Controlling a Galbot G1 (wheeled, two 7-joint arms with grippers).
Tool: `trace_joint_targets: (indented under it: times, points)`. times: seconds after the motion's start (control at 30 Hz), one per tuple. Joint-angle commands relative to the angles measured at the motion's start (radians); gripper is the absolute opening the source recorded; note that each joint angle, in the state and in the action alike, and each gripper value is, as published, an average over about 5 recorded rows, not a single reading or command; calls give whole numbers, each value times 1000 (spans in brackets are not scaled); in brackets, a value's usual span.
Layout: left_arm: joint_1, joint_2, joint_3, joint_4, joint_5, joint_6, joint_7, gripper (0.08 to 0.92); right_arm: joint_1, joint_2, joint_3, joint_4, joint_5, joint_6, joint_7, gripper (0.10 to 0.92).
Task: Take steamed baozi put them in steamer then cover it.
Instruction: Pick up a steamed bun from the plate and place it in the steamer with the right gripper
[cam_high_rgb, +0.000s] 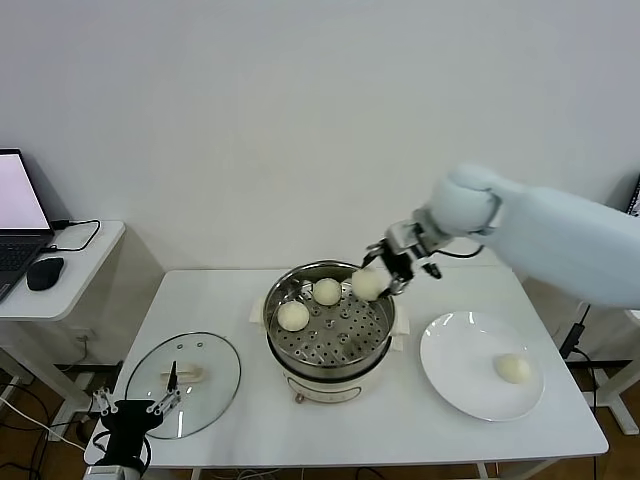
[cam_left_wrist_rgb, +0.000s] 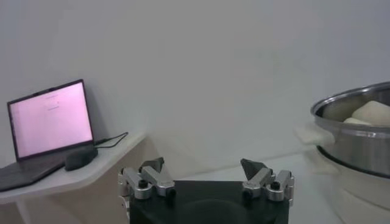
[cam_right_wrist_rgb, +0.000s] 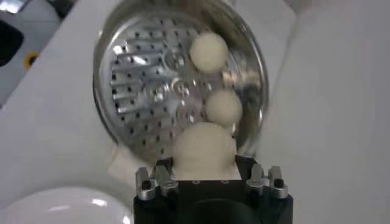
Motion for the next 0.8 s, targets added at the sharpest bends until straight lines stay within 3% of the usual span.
trace_joint_targets:
  times: [0.03,0.4,0.8]
  points:
    - [0,-3,-5,-1,-1,0,-2,823,19,171,-99,-17,-18,150,10,653]
    - [3,-13,-12,0,-12,-2,-8,823,-48,205,-135,-47,-207,361,26,663]
    - [2,-24,-9,-2,-11,-3,-11,823,-64,189,-146,-16,-272,441,35,670]
